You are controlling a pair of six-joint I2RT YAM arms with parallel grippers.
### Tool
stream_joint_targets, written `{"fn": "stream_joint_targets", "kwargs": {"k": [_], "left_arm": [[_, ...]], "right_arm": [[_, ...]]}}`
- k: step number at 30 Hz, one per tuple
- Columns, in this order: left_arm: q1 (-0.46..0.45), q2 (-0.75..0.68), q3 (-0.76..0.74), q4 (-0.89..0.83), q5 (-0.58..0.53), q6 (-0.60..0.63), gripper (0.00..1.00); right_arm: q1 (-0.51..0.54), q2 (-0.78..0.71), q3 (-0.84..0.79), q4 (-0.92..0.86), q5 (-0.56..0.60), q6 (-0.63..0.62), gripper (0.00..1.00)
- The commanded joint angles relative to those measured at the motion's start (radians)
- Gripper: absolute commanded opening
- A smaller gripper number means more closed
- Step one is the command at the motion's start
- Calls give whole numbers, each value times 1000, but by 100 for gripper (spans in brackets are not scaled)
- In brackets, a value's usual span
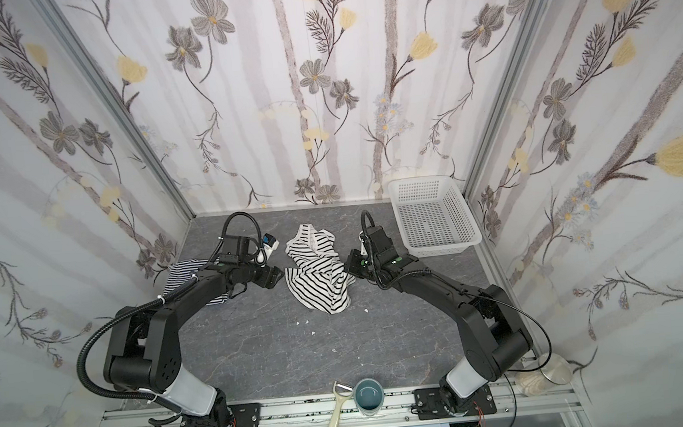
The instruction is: Fold and stack the tank tops
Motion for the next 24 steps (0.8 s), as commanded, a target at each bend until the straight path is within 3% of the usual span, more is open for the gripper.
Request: {"fn": "stream_joint_targets", "kwargs": {"k": [1,8,13,21,24], "left_arm": [[-20,56,35,25,-2,-29,81],[-21,149,97,96,-58,-59,85],[-20,209,131,94,-31,-48,85],[-20,232,132,61,53,-40,79],[-20,245,138,49,83,-42,72]], "right_arm": [[-1,20,-7,3,61,-38,0],[-9,38,-32,40,24,-42,0],[-23,30,-45,62,-6,-34,10],[-40,29,-63,69,-4,-31,11],[-44,34,-65,68,-5,-34,21]]}}
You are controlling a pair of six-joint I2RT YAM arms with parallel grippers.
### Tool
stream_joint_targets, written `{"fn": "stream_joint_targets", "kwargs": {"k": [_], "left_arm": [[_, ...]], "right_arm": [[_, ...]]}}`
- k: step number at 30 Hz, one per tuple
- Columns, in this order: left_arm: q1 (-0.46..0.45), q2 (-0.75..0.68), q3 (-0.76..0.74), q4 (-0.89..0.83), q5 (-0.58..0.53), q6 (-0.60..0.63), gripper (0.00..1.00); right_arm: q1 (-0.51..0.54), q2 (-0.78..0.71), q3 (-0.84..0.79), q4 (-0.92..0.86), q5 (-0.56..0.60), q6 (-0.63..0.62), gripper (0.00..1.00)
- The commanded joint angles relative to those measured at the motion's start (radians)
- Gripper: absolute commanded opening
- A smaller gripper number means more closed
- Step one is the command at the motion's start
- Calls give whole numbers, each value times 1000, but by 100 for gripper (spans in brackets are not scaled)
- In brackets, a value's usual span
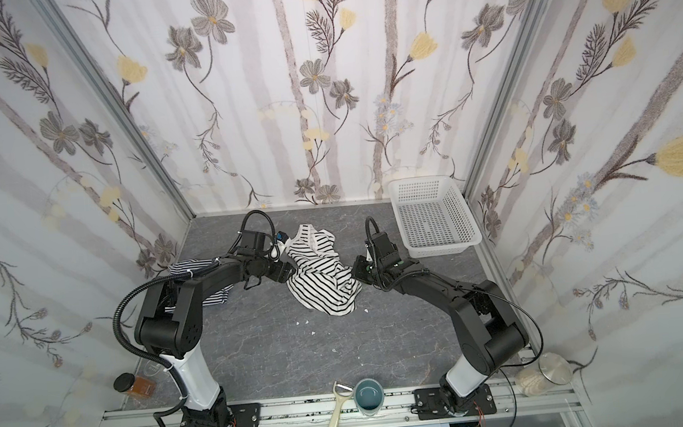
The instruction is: Fold and stack the tank tops
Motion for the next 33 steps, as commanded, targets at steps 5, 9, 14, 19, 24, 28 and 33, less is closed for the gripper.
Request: {"fn": "stream_joint_targets", "kwargs": {"k": [5,9,14,19,24,28,33], "left_arm": [[2,55,31,-41,50,6,61],[1,58,28,-46,47,4,59],[7,28,12,-52,64,-9,25],[15,-83,-39,-96,108,-39,0],[38,-270,-124,-115,113,-48,0],[58,-372,-167,-116,122,-60,0],[64,-400,-197,-115,124,-53,0]], "right_arm": [[-11,-20,-14,22,27,-15,34],[-24,-59,-42,9,44,-21,36],[-49,-100,-82,-8,58,-32,37],[-60,-133,-114,-54,88,-76,41],[-59,-130,-162,-59,71,-122,42],[-41,-90,-176,-57,65,-146,41],[12,1,-148,-22,23,-164,40]]}}
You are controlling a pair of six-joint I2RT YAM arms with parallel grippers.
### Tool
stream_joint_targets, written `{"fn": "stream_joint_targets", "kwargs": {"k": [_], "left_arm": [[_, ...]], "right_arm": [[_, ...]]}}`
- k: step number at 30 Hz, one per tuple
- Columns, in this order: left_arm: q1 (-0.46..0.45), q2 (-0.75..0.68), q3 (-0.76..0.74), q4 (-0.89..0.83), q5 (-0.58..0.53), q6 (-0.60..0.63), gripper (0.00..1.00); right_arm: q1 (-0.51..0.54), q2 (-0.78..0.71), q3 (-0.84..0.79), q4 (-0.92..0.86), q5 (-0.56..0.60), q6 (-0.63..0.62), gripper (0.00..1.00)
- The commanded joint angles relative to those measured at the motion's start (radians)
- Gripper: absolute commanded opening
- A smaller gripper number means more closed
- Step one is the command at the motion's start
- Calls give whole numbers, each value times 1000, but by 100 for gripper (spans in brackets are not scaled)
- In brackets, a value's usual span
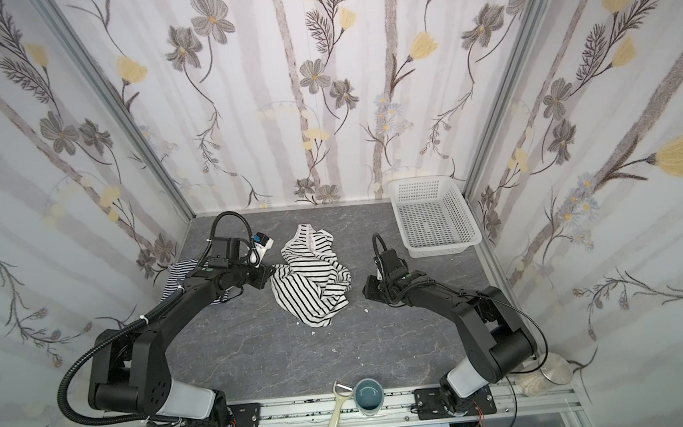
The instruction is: Fold and stack the tank tops
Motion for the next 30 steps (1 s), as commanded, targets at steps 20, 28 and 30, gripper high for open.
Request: {"fn": "stream_joint_targets", "kwargs": {"k": [20,28,30], "left_arm": [[25,113,39,-3,17,-17,0],[26,132,47,-3,20,-18,0],[26,133,49,-3,20,-18,0]], "right_arm": [[250,56,64,0,-100,-205,44],[301,63,140,6,-93,-255,45],[302,78,150,-2,-89,-266,45]]}}
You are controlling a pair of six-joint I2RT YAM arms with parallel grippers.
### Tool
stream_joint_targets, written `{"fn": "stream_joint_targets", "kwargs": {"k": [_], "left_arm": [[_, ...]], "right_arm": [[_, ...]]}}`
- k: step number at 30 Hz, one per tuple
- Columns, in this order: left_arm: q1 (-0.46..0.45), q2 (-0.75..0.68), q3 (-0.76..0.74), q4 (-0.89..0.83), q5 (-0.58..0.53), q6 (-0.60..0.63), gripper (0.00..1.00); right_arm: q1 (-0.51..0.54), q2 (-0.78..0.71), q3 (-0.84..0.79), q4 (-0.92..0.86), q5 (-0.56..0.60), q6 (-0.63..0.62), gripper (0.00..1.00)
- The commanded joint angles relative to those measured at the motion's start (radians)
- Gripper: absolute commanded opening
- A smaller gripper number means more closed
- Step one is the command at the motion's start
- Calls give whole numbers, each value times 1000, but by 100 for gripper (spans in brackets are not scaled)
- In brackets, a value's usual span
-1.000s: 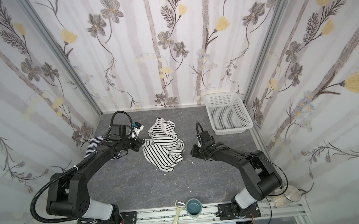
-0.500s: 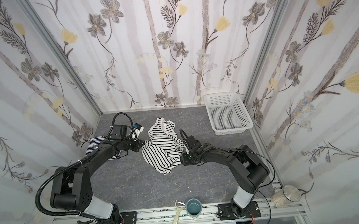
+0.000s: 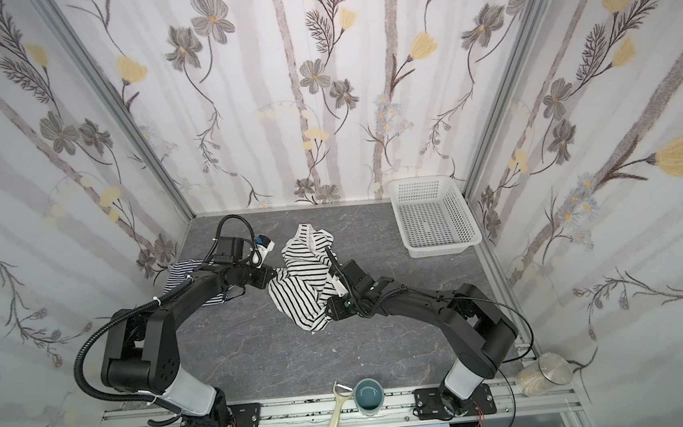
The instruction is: Fold and stack the tank tops
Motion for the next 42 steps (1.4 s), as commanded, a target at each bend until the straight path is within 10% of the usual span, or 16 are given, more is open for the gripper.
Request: {"fn": "stream_joint_targets", "kwargs": {"k": [1,42], "left_arm": [[3,6,11,-1,15,-8,0],[28,4,2,1,25,-14,0]], "right_arm": [[3,27,17,23,-6,-41,45],[71,19,-158,207,-9,33,25]]}}
